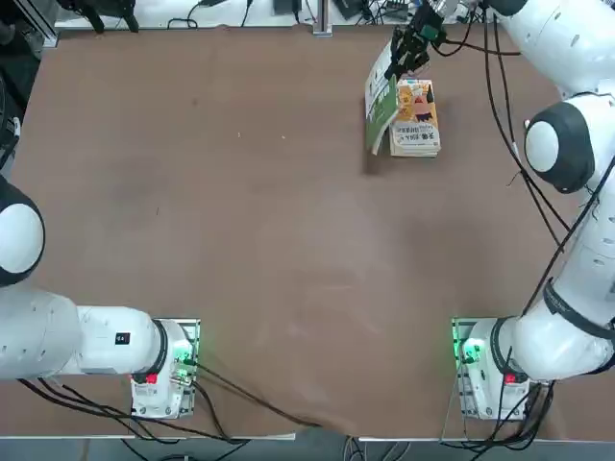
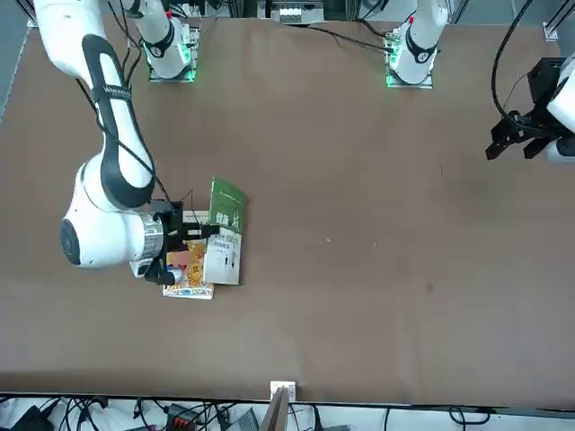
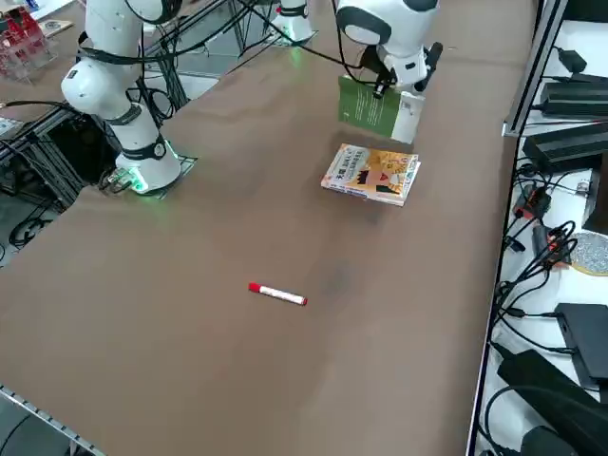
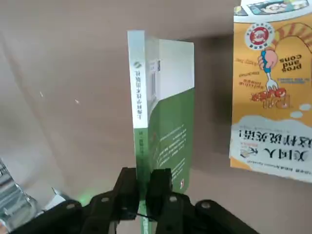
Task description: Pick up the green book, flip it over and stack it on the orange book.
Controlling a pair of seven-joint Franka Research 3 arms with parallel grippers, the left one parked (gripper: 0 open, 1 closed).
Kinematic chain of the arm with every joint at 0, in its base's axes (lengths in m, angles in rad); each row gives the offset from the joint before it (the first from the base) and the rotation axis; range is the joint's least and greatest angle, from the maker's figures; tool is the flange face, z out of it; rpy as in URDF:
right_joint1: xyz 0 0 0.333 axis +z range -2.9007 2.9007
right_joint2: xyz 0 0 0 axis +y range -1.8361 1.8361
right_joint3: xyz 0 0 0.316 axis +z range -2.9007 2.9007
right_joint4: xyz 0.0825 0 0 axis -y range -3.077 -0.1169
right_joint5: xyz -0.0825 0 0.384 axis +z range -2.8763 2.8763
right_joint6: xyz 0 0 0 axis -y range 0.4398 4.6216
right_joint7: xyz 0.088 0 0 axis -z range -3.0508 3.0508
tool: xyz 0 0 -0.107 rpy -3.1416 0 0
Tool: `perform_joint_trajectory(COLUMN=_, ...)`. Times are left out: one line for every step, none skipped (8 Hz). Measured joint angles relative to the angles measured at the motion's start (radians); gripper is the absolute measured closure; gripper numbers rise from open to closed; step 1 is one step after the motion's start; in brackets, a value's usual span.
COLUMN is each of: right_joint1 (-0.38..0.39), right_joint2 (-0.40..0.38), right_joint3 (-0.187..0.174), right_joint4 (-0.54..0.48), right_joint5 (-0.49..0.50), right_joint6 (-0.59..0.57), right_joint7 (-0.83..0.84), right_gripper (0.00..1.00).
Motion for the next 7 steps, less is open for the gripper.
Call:
perform_joint_trajectory(right_joint1=-0.008, right_joint2=0.009, right_joint3=-0.001, right_joint4=0.0, right_joint5=0.0, right_joint6=-0.008, right_joint7=-0.044, right_gripper=0.89)
perform_joint_trajectory(right_joint1=-0.023, right_joint2=0.019, right_joint3=-0.002, right_joint4=-0.001, right_joint5=0.0, right_joint6=-0.013, right_joint7=-0.075, right_gripper=0.89)
perform_joint_trajectory(right_joint1=-0.036, right_joint2=0.027, right_joint3=-0.002, right_joint4=-0.001, right_joint5=0.0, right_joint6=-0.015, right_joint7=-0.094, right_gripper=0.89)
perform_joint_trajectory(right_joint1=-0.046, right_joint2=0.03, right_joint3=-0.002, right_joint4=-0.001, right_joint5=0.0, right_joint6=-0.017, right_joint7=-0.099, right_gripper=0.89)
perform_joint_trajectory(right_joint1=-0.053, right_joint2=0.032, right_joint3=-0.002, right_joint4=-0.002, right_joint5=0.0, right_joint6=-0.018, right_joint7=-0.099, right_gripper=0.89)
perform_joint_trajectory(right_joint1=-0.061, right_joint2=0.034, right_joint3=-0.002, right_joint4=-0.005, right_joint5=0.0, right_joint6=-0.019, right_joint7=-0.1, right_gripper=0.89)
perform_joint_trajectory(right_joint1=-0.069, right_joint2=0.035, right_joint3=-0.003, right_joint4=-0.008, right_joint5=-0.001, right_joint6=-0.019, right_joint7=-0.104, right_gripper=0.89)
